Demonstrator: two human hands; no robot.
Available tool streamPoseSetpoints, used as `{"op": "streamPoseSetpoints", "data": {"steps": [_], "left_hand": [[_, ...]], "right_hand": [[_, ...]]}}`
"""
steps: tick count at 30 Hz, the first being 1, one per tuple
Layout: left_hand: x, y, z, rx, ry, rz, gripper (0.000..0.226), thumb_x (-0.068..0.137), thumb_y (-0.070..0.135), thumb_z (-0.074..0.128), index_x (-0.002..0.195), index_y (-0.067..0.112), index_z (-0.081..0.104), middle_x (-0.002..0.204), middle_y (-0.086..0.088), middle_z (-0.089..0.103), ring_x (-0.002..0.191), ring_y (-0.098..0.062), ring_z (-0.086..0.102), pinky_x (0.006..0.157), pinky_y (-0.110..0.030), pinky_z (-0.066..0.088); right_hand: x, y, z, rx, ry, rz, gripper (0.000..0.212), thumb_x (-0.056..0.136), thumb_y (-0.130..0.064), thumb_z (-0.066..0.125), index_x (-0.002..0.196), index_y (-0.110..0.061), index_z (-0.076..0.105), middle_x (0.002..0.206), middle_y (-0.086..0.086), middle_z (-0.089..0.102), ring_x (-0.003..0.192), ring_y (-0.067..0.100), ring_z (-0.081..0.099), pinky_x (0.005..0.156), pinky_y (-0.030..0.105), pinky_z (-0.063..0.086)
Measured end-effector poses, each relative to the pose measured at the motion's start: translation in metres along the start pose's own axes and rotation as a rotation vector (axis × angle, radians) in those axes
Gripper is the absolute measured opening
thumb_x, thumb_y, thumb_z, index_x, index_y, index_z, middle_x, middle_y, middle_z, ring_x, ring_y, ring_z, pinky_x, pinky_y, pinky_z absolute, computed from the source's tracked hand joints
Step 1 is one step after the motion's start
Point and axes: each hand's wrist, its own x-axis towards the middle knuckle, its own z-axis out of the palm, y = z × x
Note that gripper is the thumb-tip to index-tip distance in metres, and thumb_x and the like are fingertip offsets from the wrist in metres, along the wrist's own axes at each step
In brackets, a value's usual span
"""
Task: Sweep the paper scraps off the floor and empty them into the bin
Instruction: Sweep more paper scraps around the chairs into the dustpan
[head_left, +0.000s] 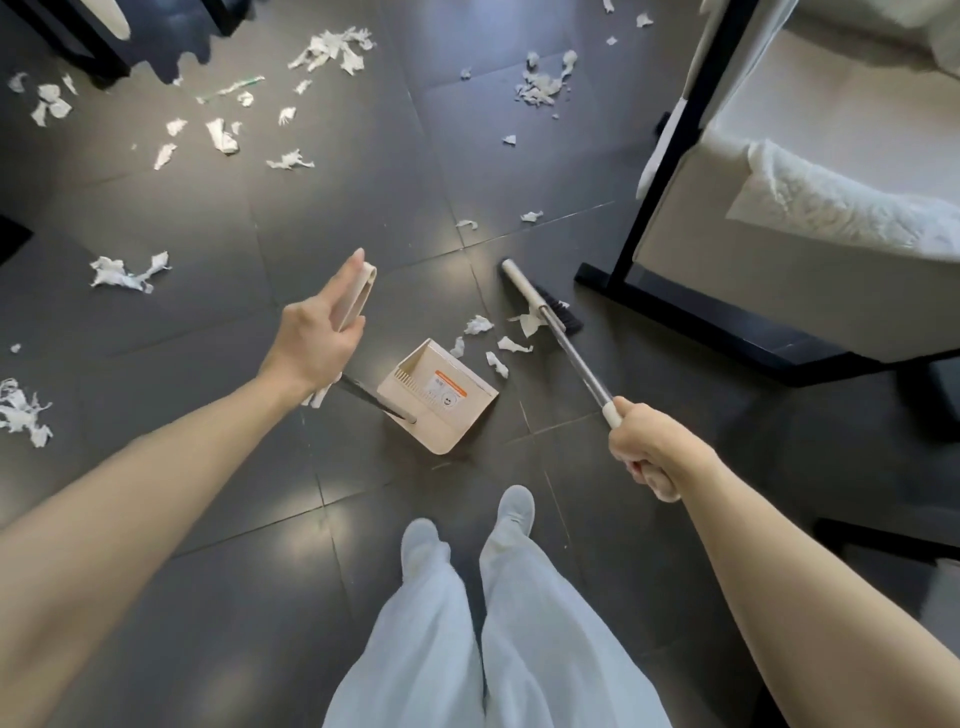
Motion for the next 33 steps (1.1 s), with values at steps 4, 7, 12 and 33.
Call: {"op": "streamPoseSetpoints", "data": {"steps": [4,7,12,33], "left_hand": [[0.022,0.003,0.003,-0.049,0.002,0.012,0.069,0.092,0.013,0.055,0.144,0.051,0.031,0.126,0.020,0.054,0.095,-0.013,0.061,0.089,-0.019,0.045],[0.035,0.004,0.006,-0.080,-0.023,0.073,0.069,0.091,0.010,0.053,0.147,0.045,0.030,0.136,0.012,0.055,0.105,-0.017,0.062,0.098,-0.025,0.045],[0.051,-0.014,-0.010,-0.054,-0.072,0.192,0.070,0.090,0.006,0.054,0.150,0.032,0.029,0.138,0.003,0.055,0.118,-0.021,0.057,0.086,0.007,0.023],[0.017,-0.058,-0.078,-0.141,0.022,0.242,0.069,0.090,0.008,0.056,0.149,0.034,0.032,0.134,0.008,0.056,0.115,-0.007,0.054,0.090,0.004,0.026]], "right_hand": [[-0.013,-0.016,0.021,0.159,-0.123,0.095,0.080,0.084,0.002,0.035,0.149,-0.041,0.022,0.084,0.011,0.056,0.050,0.016,0.046,0.038,0.016,0.035],[-0.034,-0.024,0.032,0.207,-0.198,0.105,0.083,0.080,0.001,0.040,0.148,-0.045,0.025,0.076,0.008,0.056,0.046,0.013,0.044,0.042,0.019,0.036],[-0.087,-0.037,0.051,0.361,-0.312,0.099,0.076,0.084,0.006,0.045,0.140,-0.045,0.039,0.063,0.006,0.047,0.036,0.008,0.036,0.035,0.018,0.031],[-0.131,-0.098,0.074,0.597,-0.061,-0.048,0.057,0.085,0.008,0.048,0.119,-0.038,0.051,0.046,0.001,0.042,0.034,0.009,0.035,0.037,0.017,0.032]]}}
